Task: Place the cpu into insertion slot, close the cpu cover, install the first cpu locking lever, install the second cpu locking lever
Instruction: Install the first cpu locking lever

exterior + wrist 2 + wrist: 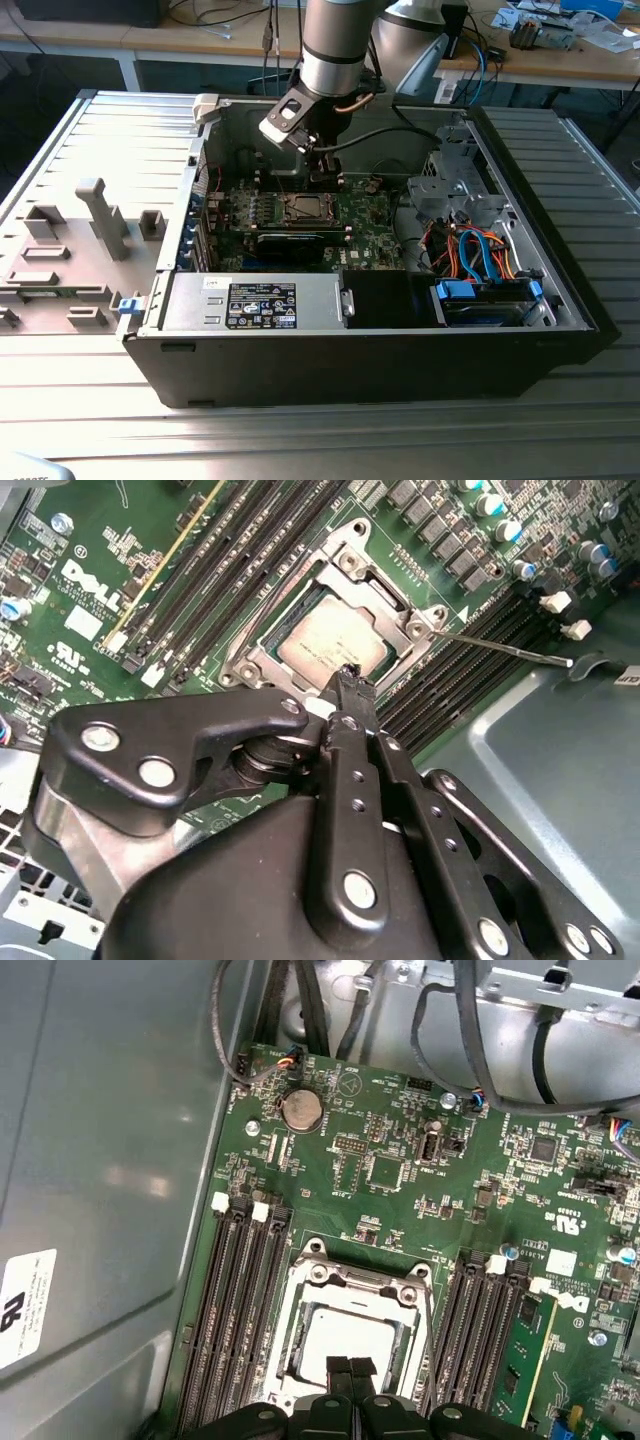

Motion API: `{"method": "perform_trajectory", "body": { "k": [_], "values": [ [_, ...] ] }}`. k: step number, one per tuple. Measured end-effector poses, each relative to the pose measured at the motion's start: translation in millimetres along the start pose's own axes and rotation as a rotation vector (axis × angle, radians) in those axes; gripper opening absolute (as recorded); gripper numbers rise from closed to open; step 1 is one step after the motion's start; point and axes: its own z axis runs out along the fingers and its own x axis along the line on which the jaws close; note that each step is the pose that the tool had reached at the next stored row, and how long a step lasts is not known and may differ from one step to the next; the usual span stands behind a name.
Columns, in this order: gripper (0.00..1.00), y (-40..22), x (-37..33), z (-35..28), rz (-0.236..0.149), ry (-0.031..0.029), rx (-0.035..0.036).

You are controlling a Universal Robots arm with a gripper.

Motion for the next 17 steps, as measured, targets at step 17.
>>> {"method": "perform_trajectory", "body": {
  "k": [17],
  "values": [
    [0.11,0.0,0.0,0.0,-0.124,-0.006,0.0057]
  ]
}}
